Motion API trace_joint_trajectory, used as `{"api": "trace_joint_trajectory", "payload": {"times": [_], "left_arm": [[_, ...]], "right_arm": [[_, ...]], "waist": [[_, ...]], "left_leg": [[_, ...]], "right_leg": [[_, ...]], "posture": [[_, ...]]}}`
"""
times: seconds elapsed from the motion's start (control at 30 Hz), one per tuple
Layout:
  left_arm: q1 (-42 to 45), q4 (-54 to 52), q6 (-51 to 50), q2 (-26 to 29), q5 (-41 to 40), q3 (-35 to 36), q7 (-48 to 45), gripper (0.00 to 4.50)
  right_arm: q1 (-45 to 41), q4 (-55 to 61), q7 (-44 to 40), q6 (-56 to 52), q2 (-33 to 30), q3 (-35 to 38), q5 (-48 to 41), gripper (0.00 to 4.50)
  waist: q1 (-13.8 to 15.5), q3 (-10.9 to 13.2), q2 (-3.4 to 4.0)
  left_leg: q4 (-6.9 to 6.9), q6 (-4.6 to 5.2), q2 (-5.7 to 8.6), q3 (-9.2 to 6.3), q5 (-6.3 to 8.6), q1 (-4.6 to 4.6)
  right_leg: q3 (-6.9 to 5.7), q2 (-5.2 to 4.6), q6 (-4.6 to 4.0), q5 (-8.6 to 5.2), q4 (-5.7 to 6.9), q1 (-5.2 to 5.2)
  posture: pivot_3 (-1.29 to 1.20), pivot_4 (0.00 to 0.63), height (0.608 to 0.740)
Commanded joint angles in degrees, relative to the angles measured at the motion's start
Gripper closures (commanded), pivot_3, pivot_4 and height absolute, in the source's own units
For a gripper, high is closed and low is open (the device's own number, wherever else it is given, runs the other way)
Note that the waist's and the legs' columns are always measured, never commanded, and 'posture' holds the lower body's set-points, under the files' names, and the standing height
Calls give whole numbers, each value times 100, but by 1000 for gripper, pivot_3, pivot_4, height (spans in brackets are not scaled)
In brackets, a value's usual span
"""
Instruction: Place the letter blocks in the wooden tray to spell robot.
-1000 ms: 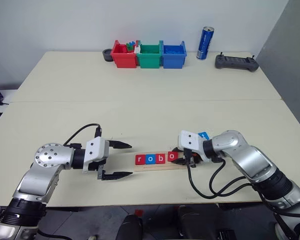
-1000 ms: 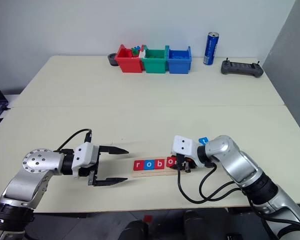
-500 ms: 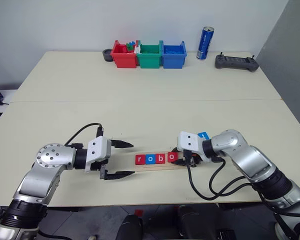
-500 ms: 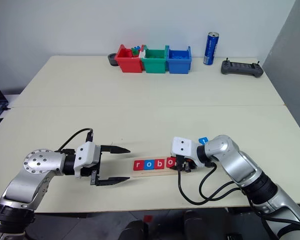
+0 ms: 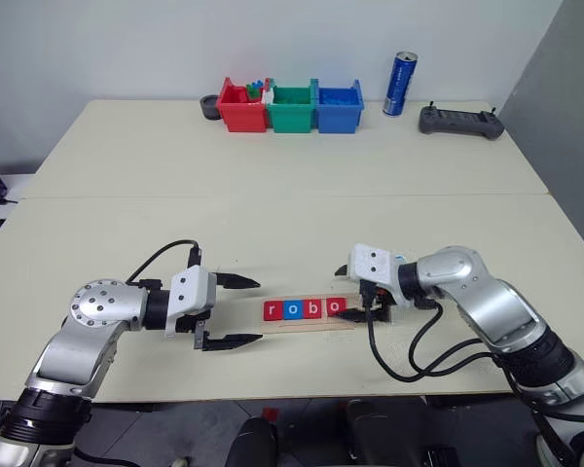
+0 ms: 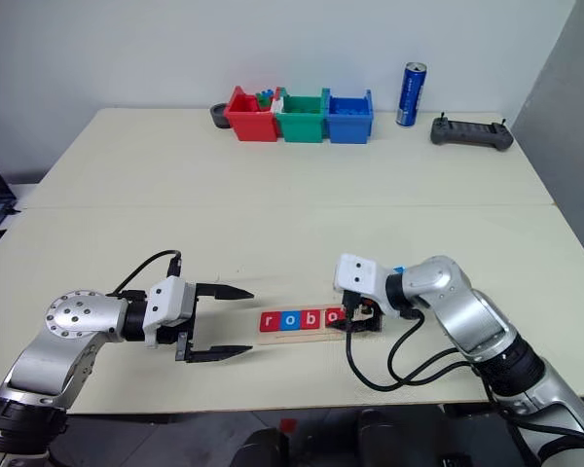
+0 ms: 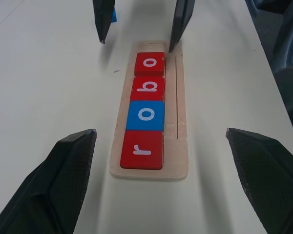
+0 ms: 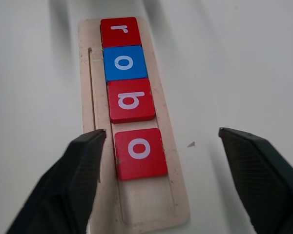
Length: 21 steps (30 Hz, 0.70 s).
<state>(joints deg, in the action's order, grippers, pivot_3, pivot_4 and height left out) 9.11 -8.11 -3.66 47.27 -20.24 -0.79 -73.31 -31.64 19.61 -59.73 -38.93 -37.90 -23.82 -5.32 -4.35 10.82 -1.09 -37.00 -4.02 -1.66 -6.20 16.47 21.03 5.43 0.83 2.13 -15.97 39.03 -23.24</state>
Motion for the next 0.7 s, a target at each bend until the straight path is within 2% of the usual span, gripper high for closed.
{"api": "trace_joint_trajectory", "payload": {"times": [0.03, 0.27, 0.5, 0.7], "left_arm": [[53, -233, -78, 41, -105, 73, 21, 0], [151, 12, -18, 40, -70, 85, -86, 0], [122, 438, 383, -4, 12, 88, -219, 0], [44, 403, 502, -57, -42, 119, -177, 0]], "right_arm": [[160, 325, -8, -7, -235, 146, -19, 1940], [264, 302, 33, 114, -466, -110, 212, 4430], [216, 80, -15, 290, -447, -412, 478, 4472], [90, -100, -54, 434, -309, -622, 676, 4472]], "waist": [[4, 0, 0], [-1, 0, 0], [2, 0, 0], [-4, 0, 0]], "left_leg": [[0, 0, 0, 0, 0, 0], [0, 0, -1, 2, 0, -2], [0, 0, 0, 2, 0, -1], [0, 0, -1, 3, 0, -2]], "right_leg": [[0, 0, 0, 0, 0, 0], [1, 2, 0, 0, 1, 0], [1, 1, 0, 0, 0, 0], [2, 1, 0, 0, 0, 0]], "posture": [[0, 150, 740], [0, 150, 740], [0, 150, 740], [0, 150, 740]]}}
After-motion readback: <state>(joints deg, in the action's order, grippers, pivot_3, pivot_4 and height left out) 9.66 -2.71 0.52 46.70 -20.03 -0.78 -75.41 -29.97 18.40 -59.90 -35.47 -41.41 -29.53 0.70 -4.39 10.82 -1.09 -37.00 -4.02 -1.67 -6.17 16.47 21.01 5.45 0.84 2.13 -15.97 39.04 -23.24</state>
